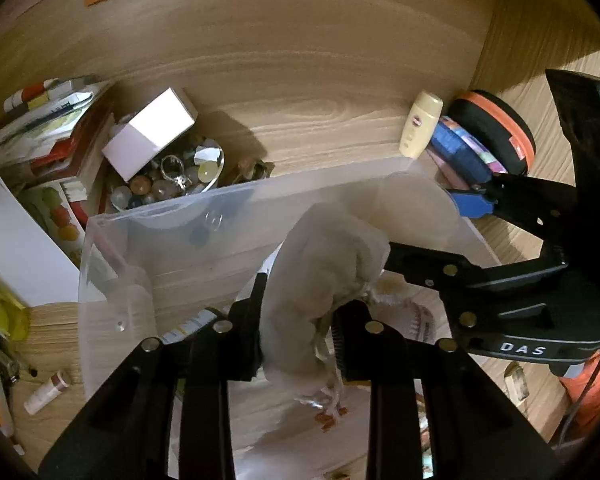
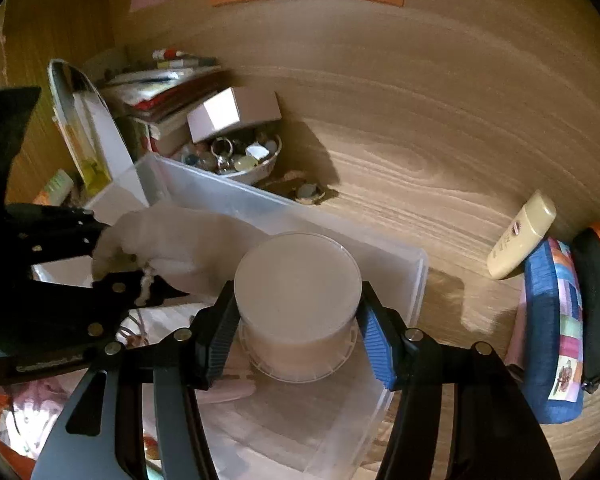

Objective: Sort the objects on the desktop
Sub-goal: 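Lower both held items into the clear box and open both grippers, then grasp the small brush with the right gripper while the left grasps the white lid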

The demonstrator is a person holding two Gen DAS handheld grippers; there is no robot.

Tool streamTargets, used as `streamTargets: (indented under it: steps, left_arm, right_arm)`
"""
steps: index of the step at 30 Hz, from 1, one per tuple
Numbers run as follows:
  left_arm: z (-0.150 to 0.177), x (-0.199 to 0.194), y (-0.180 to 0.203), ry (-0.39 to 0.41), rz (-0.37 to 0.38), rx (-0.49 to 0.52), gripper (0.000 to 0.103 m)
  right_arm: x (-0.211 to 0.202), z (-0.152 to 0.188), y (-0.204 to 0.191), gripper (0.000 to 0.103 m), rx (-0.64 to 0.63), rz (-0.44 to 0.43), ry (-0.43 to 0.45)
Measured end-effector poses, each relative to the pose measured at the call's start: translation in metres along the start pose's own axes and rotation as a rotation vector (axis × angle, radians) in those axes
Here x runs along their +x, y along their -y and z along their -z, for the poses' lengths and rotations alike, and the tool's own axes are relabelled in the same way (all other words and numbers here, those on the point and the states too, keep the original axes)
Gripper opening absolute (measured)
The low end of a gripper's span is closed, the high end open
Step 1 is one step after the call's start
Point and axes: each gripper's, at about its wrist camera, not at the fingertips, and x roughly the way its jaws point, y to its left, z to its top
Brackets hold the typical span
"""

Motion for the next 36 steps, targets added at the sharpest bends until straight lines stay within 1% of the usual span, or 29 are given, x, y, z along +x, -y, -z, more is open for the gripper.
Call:
streamTargets:
  steps: [2,5,7,12,14,15,16,18,20,21,23,25,27,29,31,32,36]
  left_arm:
    - [0.001,0.004,0.0,-0.016,-0.002,-0.001,0.03]
    - [0.002,0.008,0.001,-0.034,-0.011,0.003,0.034]
    - [0.003,0.008,0.004,-0.032,-0.02,0.01,0.041]
    - [0.006,0.004,0.006,-0.023,-0.047,0.024,0.047]
    - [0.007,0.004,0.004,-0.023,-0.054,0.017,0.052]
    - [0.008,0.004,0.003,-0.021,-0.056,0.011,0.059]
    - [0.009,0.003,0.002,-0.019,-0.061,0.007,0.064]
    - [0.009,0.002,0.001,-0.015,-0.069,0.003,0.066]
    - [0.01,0.0,0.0,-0.014,-0.064,-0.001,0.071]
    - [0.01,-0.002,0.0,-0.01,-0.062,0.0,0.074]
    - [0.01,-0.007,0.004,0.005,-0.051,0.008,0.077]
    - [0.011,-0.011,0.007,0.022,-0.055,0.015,0.083]
    - [0.013,-0.023,0.013,0.054,-0.07,0.042,0.083]
    - [0.014,-0.035,0.018,0.093,-0.081,0.06,0.084]
    - [0.015,-0.049,0.022,0.131,-0.07,0.072,0.091]
    - [0.016,-0.056,0.024,0.149,-0.067,0.076,0.092]
    - [0.019,-0.082,0.03,0.21,-0.073,0.09,0.093]
  right_arm:
    - [0.004,0.001,0.0,0.054,-0.004,0.012,-0.009]
    - [0.01,0.002,0.0,0.054,0.003,0.0,-0.031]
    - [0.013,0.003,-0.001,0.054,0.003,-0.005,-0.042]
    - [0.016,0.005,-0.006,0.054,-0.016,0.015,-0.066]
    - [0.017,0.005,-0.006,0.054,-0.019,0.018,-0.076]
    - [0.017,0.005,-0.006,0.054,-0.017,0.021,-0.081]
    - [0.015,0.005,-0.005,0.054,-0.013,0.022,-0.08]
    - [0.01,0.004,-0.005,0.054,-0.013,0.03,-0.067]
    - [0.003,0.004,-0.007,0.061,-0.019,0.046,-0.055]
    - [0.0,0.004,-0.008,0.062,-0.023,0.064,-0.051]
    - [-0.006,0.004,-0.008,0.066,-0.024,0.078,-0.044]
    - [-0.014,0.006,-0.005,0.072,-0.013,0.084,-0.033]
    - [-0.025,0.009,-0.002,0.075,0.004,0.088,-0.016]
    - [-0.038,0.013,-0.001,0.081,0.016,0.087,0.002]
    - [-0.051,0.018,-0.001,0.082,0.018,0.095,0.02]
    - [-0.058,0.021,-0.002,0.082,0.015,0.105,0.029]
    - [-0.084,0.032,-0.004,0.082,0.001,0.155,0.062]
